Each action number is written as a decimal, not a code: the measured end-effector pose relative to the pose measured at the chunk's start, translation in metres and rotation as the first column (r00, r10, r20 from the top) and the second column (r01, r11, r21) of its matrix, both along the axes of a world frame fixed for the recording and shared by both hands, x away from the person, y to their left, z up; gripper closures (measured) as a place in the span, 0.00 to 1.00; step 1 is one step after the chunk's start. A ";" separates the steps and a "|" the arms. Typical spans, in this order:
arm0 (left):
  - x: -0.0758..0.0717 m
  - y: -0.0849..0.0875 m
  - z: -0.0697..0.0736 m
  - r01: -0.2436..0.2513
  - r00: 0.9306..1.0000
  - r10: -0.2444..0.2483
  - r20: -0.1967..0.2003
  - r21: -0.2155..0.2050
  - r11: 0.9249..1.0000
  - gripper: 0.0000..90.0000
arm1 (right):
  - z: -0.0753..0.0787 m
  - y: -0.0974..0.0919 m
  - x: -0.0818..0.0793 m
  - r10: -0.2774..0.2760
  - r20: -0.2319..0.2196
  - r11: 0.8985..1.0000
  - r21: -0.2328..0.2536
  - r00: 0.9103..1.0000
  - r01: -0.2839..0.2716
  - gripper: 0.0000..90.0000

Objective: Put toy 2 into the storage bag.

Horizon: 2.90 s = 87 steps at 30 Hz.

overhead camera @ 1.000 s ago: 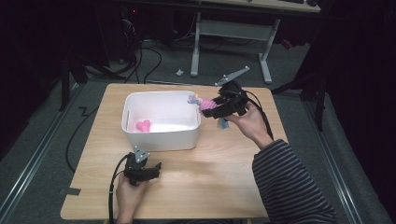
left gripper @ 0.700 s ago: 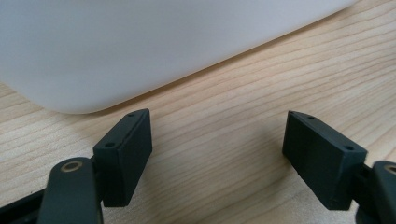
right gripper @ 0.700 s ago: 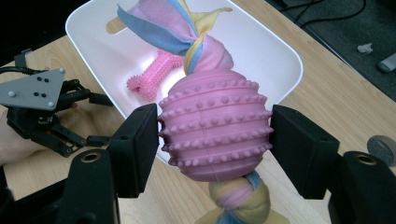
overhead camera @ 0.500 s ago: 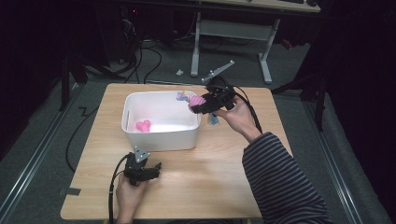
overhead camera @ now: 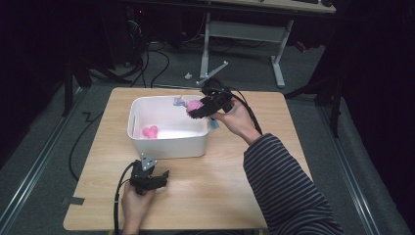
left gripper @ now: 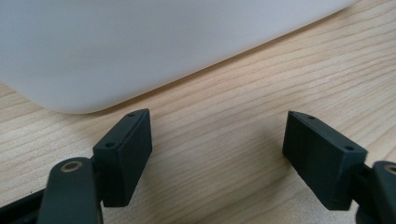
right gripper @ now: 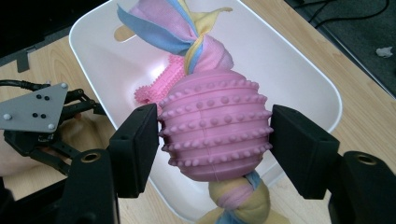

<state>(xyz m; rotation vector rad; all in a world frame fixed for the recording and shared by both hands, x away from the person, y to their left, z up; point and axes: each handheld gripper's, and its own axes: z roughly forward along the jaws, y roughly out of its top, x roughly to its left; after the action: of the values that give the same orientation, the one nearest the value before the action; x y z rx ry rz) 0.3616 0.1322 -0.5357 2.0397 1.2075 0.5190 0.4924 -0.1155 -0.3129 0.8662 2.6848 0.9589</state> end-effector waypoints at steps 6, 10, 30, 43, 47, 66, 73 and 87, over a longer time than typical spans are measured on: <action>0.000 0.000 0.000 0.000 1.000 0.000 0.001 0.001 1.000 0.27 | -0.006 0.014 0.004 0.021 -0.017 1.000 -0.006 1.000 -0.021 0.38; 0.000 0.000 0.000 0.001 1.000 -0.001 0.000 0.001 1.000 0.27 | -0.011 0.026 0.004 0.040 -0.026 0.999 -0.020 0.999 -0.041 0.38; 0.000 0.000 0.000 0.002 1.000 -0.002 0.000 0.000 1.000 0.27 | -0.042 0.058 -0.002 0.110 -0.091 0.988 -0.100 0.990 -0.119 0.38; 0.000 0.000 0.000 0.002 1.000 -0.002 0.000 -0.001 1.000 0.27 | -0.048 0.061 -0.005 0.122 -0.115 0.985 -0.109 0.986 -0.135 0.38; 0.000 0.000 0.000 0.002 1.000 -0.002 -0.001 -0.002 1.000 0.27 | -0.049 0.059 -0.004 0.115 -0.127 0.987 -0.093 0.985 -0.127 0.33; 0.000 0.000 0.000 0.005 1.000 -0.005 -0.002 -0.003 1.000 0.27 | -0.022 -0.012 -0.030 0.014 -0.013 0.998 0.062 1.000 -0.013 0.32; 0.000 0.000 0.000 0.005 1.000 -0.005 -0.001 -0.004 1.000 0.27 | -0.015 -0.048 -0.038 -0.052 0.013 0.992 0.119 0.999 0.050 0.35; 0.000 0.000 0.000 0.003 1.000 -0.003 -0.001 -0.005 1.000 0.27 | -0.003 -0.097 -0.054 -0.149 0.049 0.974 0.180 0.988 0.138 0.37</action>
<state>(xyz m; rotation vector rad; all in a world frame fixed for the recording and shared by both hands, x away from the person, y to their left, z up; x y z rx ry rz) 0.3616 0.1322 -0.5358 2.0378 1.2044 0.5137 0.4384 -0.2125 -0.3160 1.0310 2.4742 1.1821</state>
